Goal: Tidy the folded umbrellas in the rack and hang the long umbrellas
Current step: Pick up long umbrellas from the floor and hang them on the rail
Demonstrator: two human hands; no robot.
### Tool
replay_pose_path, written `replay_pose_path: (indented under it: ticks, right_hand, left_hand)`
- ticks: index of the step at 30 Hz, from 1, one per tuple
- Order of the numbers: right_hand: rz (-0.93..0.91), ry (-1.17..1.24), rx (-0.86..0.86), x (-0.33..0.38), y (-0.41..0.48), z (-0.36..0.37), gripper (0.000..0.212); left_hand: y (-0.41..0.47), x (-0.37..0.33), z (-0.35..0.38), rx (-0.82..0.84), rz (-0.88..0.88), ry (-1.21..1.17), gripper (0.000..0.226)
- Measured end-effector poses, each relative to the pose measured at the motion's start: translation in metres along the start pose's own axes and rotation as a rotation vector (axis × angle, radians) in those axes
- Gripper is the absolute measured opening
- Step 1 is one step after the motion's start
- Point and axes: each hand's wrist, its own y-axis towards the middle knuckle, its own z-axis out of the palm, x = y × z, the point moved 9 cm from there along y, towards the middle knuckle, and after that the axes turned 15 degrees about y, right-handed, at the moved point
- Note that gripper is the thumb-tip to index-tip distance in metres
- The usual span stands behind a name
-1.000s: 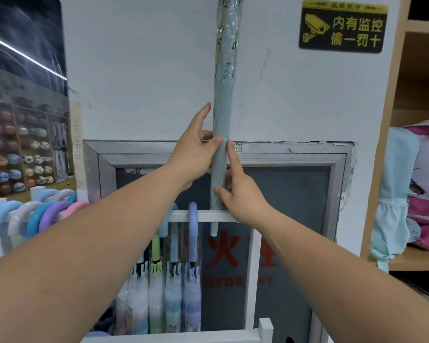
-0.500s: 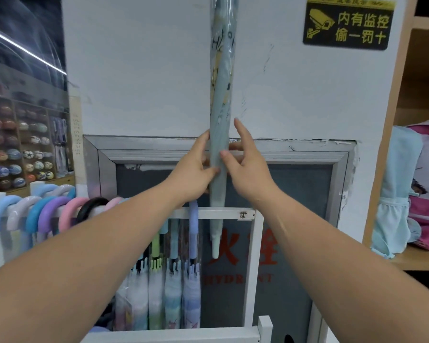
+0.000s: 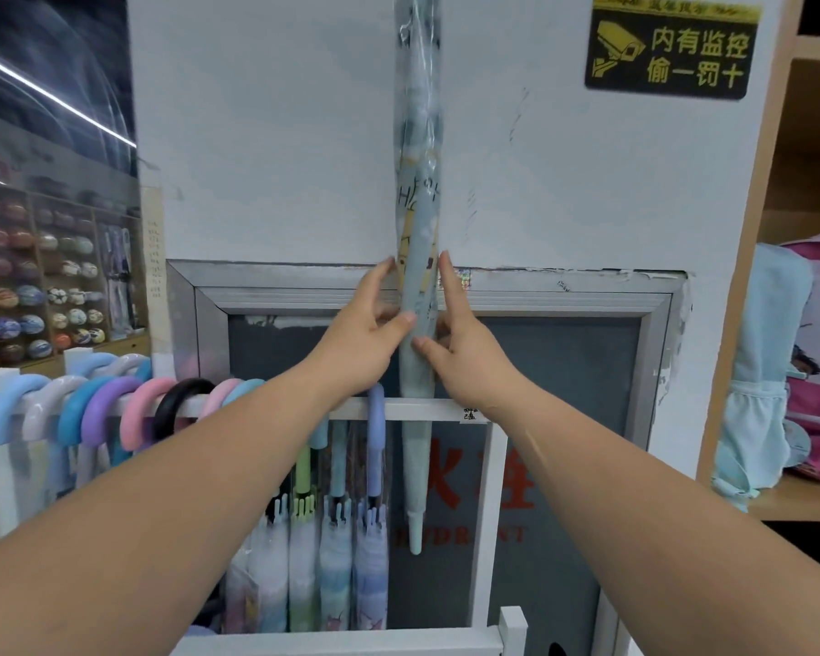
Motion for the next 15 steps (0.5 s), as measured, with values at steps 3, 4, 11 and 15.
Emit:
replay_pose_path:
  ticks: [3,4,11,15]
  right_hand:
    - [0.05,-0.005,0.006,-0.011,-0.007,0.004,0.096]
    - [0.056,-0.018,0.011,-0.013,-0.009,0.005,0.097]
    - [0.055,-0.079,0.001,-0.014,-0.01,0.004,0.078]
    - [-0.042,0.018,-0.107,0.007,0.006,-0.014,0.065]
  left_hand:
    - [0.006,-0.008,-0.007,-0.033,0.021,-0.065,0.072]
    - [0.008,-0.011,-0.009,-0.042,0.032,-0.071,0.074]
    - [0.011,-0.008,-0.012,-0.062,0.047,-0.052,0.083]
    - [-0.002,-0.001,0.002,0.02,0.03,0.027,0.087]
